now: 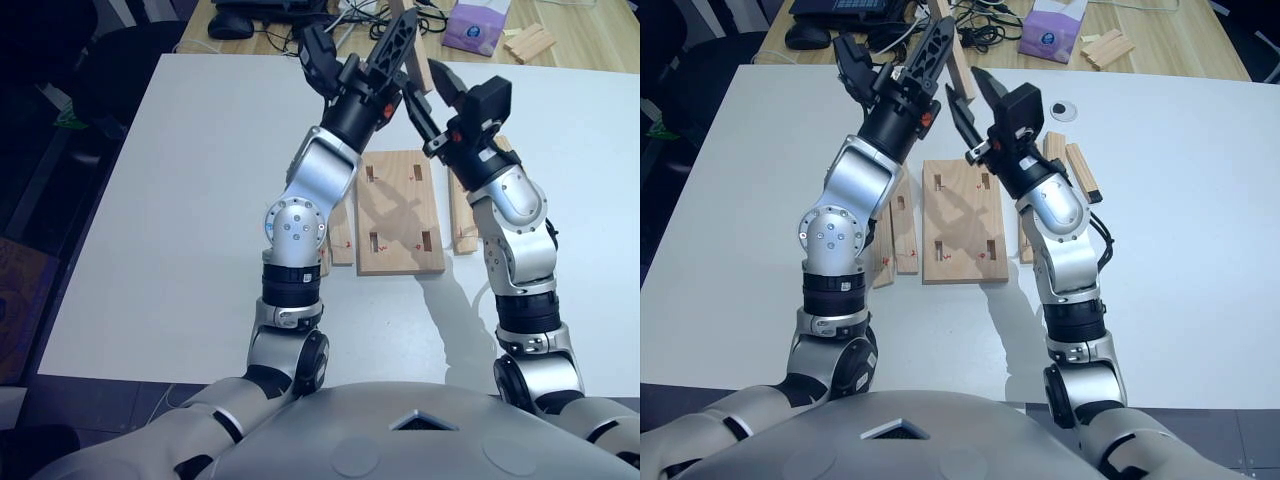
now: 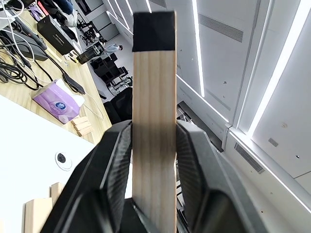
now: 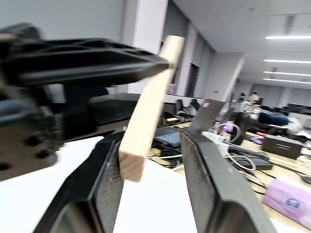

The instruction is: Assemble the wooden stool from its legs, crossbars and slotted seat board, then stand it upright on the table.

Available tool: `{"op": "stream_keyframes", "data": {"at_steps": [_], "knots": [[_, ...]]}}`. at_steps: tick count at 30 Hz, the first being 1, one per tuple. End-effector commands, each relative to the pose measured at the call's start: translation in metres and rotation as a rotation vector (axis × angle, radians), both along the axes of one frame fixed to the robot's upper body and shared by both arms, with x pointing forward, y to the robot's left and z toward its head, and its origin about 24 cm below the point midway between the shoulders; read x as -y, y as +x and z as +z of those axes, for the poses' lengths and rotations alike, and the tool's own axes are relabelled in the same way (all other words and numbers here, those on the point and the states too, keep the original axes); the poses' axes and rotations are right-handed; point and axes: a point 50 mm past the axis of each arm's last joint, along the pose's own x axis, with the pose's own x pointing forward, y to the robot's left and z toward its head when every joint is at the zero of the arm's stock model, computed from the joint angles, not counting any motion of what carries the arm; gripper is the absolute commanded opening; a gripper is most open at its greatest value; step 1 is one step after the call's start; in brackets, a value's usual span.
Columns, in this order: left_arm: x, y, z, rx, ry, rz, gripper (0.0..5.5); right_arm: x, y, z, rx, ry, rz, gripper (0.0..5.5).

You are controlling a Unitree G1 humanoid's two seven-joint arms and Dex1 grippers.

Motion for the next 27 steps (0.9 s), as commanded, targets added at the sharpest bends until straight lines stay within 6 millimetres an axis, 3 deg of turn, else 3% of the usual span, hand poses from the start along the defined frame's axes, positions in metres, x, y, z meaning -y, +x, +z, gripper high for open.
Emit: {"op": "stream_keyframes", "data": {"at_steps": [1,8,12,17,20,27], "knots": [[0.009,-0.007,-0.006,-0.054,-0.072,-0.011,1.31,0.003,0.005,0.005,0.023,-0.004,-0.028,1.88],[0.011,-0.007,-0.006,-0.055,-0.070,-0.012,1.31,0.002,0.004,0.005,0.025,-0.004,-0.016,1.88],[0.010,-0.007,-0.005,-0.055,-0.082,-0.009,1.31,0.001,0.003,0.004,0.023,-0.007,-0.006,1.26],[0.006,-0.005,-0.004,-0.069,-0.119,0.010,1.31,-0.002,0.000,0.004,0.066,-0.036,0.000,1.22],[0.007,-0.006,-0.005,-0.070,-0.118,0.004,1.30,-0.002,0.000,0.006,0.080,-0.030,-0.001,0.59],[0.007,-0.004,-0.007,-0.062,-0.050,0.015,1.30,0.004,0.002,0.015,0.129,-0.031,-0.017,0.47]]}}
